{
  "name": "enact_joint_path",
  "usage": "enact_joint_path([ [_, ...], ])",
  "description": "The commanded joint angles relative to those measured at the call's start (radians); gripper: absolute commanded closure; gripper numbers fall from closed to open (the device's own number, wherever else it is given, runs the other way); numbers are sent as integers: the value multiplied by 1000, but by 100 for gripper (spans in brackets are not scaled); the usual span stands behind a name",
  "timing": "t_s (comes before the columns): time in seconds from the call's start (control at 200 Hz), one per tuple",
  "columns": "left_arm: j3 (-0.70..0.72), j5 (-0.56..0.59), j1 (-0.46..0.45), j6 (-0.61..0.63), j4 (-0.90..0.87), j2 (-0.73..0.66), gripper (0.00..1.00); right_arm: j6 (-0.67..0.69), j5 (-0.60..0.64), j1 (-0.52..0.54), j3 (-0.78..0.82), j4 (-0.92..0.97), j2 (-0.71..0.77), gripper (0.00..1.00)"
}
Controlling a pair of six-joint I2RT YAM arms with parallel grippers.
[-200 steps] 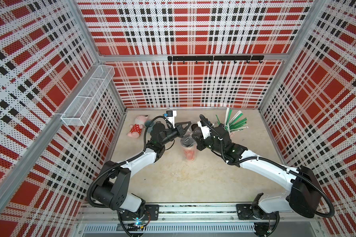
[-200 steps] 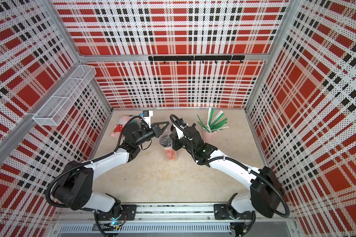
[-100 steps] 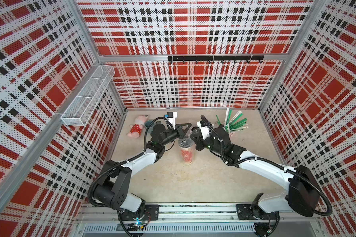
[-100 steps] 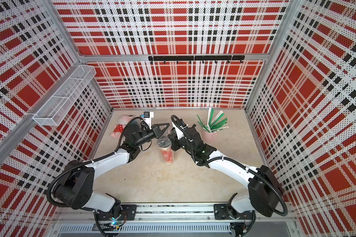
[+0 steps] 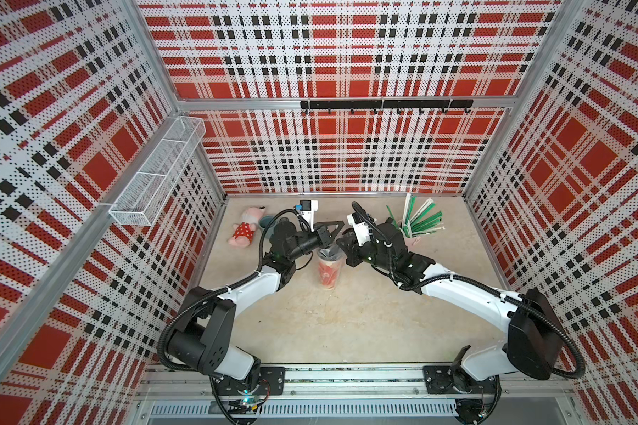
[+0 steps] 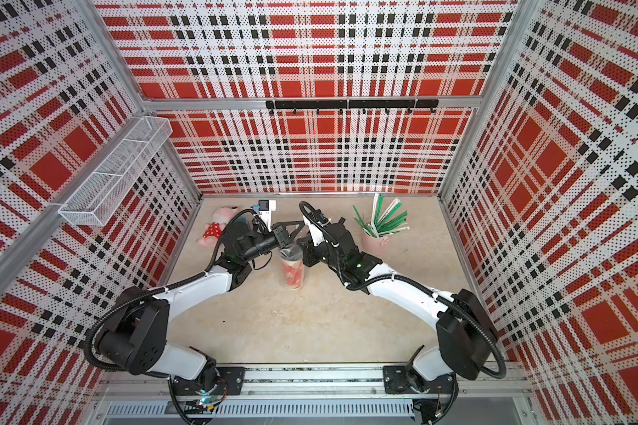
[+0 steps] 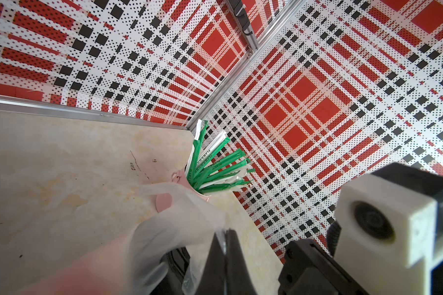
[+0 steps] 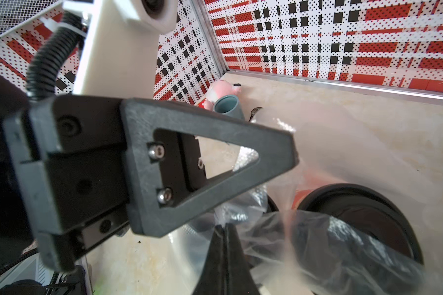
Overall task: Pack milk tea into plastic carrier bags
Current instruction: Adjust the plastic carrier bag at the center of the board.
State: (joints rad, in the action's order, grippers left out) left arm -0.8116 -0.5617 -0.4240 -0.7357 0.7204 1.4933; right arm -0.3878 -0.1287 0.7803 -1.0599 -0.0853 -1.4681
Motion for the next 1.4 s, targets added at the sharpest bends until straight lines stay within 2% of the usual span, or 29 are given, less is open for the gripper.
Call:
enact_joint_path([
  [0.0,50,-7,14,-10,38,-28,100,25,-21,3,-21,15,-1,100],
  [0.21,129,-11,27,-57,112,-58,100,45,-61,11,-21,21,-36,100],
  [0.401,152,-13,33,-63,111,-89,93,59,-84,13,-35,32,-52,100],
  [0.476,146,-17,39,-67,101,-99,77,68,-93,13,-39,39,-52,100],
  [0.571,146,-8,44,-70,86,-118,68,79,-104,13,-37,48,-46,100],
  [0.616,145,-4,47,-64,73,-127,67,82,-99,12,-34,57,-43,100],
  [0.691,138,18,50,-58,47,-137,72,95,-88,13,-31,75,-32,100],
  [0.762,119,23,53,-51,19,-136,70,104,-75,13,-31,87,-25,100],
  [0.862,95,38,59,-51,-8,-145,63,107,-67,13,-32,88,-21,100],
  [0.957,74,66,77,-38,-65,-169,47,108,-64,13,-32,84,-18,100],
  [1.112,72,206,88,36,-242,-274,28,107,-59,13,-26,82,-11,100],
  [1.243,121,335,62,78,-383,-358,32,111,-55,13,-23,84,-1,100],
  [1.303,131,419,5,111,-468,-372,35,113,-52,13,-24,86,4,100],
  [1.393,147,479,-77,129,-543,-370,35,115,-48,12,-27,88,3,100],
])
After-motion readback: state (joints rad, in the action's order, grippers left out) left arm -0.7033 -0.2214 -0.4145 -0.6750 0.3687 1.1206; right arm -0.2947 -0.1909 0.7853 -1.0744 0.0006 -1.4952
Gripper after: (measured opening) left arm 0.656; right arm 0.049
